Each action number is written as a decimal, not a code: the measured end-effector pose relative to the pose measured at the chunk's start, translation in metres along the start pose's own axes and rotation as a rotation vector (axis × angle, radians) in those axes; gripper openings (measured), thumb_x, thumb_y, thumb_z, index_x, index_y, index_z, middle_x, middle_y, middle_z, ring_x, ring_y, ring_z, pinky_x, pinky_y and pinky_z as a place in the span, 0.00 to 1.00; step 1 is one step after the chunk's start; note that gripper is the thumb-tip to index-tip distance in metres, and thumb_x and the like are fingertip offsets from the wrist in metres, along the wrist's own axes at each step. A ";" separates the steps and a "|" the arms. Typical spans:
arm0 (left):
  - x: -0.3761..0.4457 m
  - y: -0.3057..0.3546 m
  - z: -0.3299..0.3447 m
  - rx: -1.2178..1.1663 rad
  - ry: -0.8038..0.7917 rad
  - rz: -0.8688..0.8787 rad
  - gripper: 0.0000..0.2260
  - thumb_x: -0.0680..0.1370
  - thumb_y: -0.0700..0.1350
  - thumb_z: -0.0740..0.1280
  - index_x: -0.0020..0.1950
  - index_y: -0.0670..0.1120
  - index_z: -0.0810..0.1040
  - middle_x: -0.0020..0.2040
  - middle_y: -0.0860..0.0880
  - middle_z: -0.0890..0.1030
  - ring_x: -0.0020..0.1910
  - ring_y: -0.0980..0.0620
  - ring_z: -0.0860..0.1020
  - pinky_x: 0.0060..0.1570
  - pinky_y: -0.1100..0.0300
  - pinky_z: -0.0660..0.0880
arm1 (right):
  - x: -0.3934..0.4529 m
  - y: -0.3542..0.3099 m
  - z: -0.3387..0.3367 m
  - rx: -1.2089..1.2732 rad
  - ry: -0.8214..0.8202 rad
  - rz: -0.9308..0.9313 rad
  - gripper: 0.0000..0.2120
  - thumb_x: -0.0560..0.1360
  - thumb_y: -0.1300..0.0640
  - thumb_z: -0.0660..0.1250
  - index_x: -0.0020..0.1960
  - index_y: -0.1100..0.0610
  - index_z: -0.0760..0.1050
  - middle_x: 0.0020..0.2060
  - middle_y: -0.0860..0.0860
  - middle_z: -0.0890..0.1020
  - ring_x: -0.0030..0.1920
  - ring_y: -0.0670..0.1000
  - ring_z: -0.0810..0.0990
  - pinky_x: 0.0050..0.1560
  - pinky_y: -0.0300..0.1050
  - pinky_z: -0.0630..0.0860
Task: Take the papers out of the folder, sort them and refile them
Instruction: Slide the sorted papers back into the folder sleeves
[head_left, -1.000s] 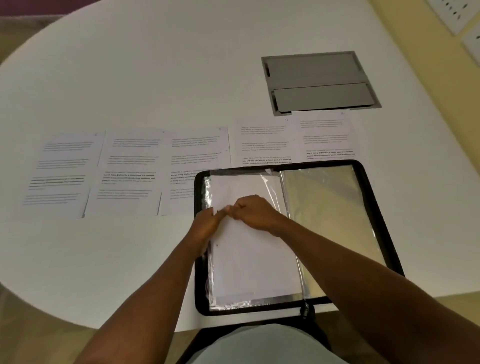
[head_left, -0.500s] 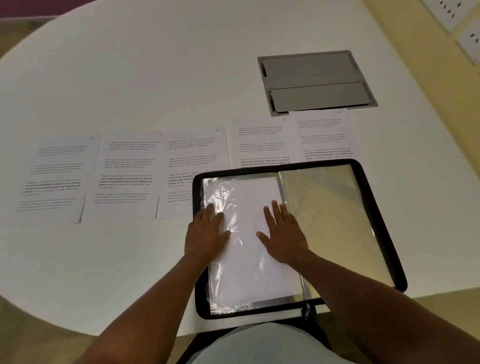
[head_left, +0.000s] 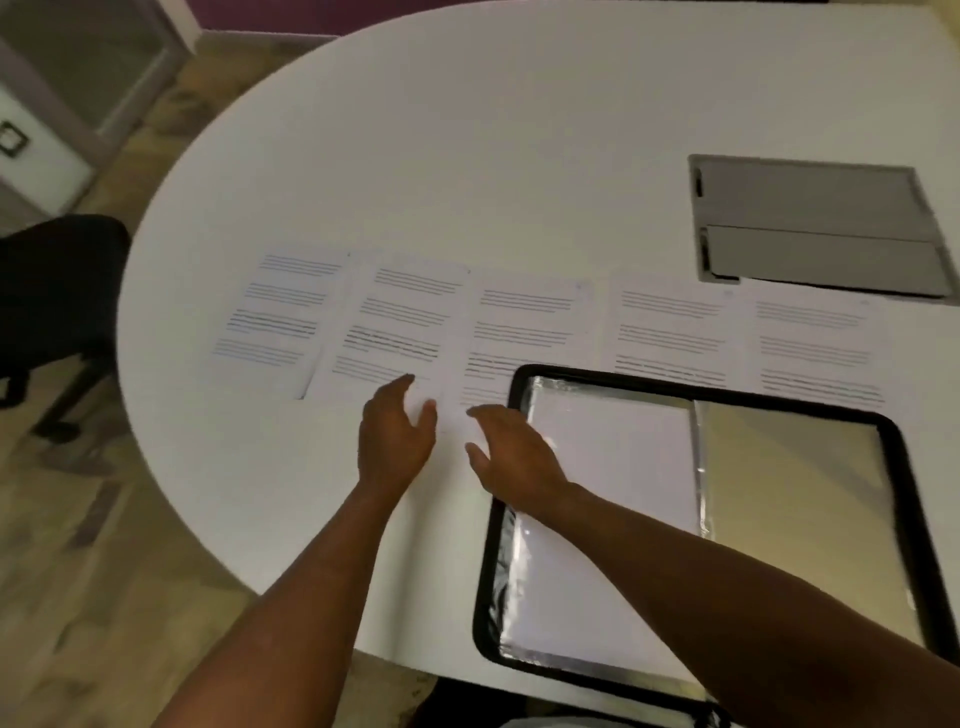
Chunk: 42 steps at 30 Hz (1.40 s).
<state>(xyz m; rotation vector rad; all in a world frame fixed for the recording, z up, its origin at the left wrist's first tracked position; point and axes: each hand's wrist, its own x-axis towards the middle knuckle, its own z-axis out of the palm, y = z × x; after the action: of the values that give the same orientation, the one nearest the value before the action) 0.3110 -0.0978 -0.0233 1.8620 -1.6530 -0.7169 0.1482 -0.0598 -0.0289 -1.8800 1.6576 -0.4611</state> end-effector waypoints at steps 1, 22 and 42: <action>0.008 -0.013 -0.012 0.000 0.034 -0.047 0.21 0.77 0.47 0.69 0.69 0.42 0.72 0.65 0.43 0.76 0.64 0.45 0.74 0.63 0.58 0.69 | 0.013 -0.013 0.007 0.002 -0.029 -0.039 0.24 0.79 0.53 0.63 0.73 0.57 0.66 0.69 0.54 0.71 0.70 0.53 0.68 0.69 0.49 0.67; 0.173 -0.224 -0.121 0.261 0.108 -0.477 0.36 0.78 0.58 0.63 0.77 0.40 0.54 0.78 0.40 0.55 0.77 0.40 0.54 0.73 0.42 0.58 | 0.193 -0.133 0.170 -0.504 -0.383 -0.360 0.30 0.83 0.45 0.47 0.79 0.58 0.43 0.79 0.55 0.43 0.78 0.53 0.41 0.75 0.49 0.38; 0.220 -0.227 -0.160 0.380 -0.022 -0.732 0.49 0.61 0.62 0.79 0.71 0.40 0.62 0.68 0.38 0.68 0.68 0.38 0.67 0.64 0.45 0.66 | 0.211 -0.128 0.172 -0.556 -0.322 -0.506 0.23 0.84 0.52 0.50 0.77 0.58 0.57 0.78 0.55 0.56 0.77 0.53 0.55 0.76 0.50 0.46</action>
<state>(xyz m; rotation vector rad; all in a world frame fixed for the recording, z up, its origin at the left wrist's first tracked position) 0.6065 -0.2865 -0.0765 2.7896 -1.1439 -0.7282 0.3870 -0.2251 -0.1056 -2.6306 1.1549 0.1395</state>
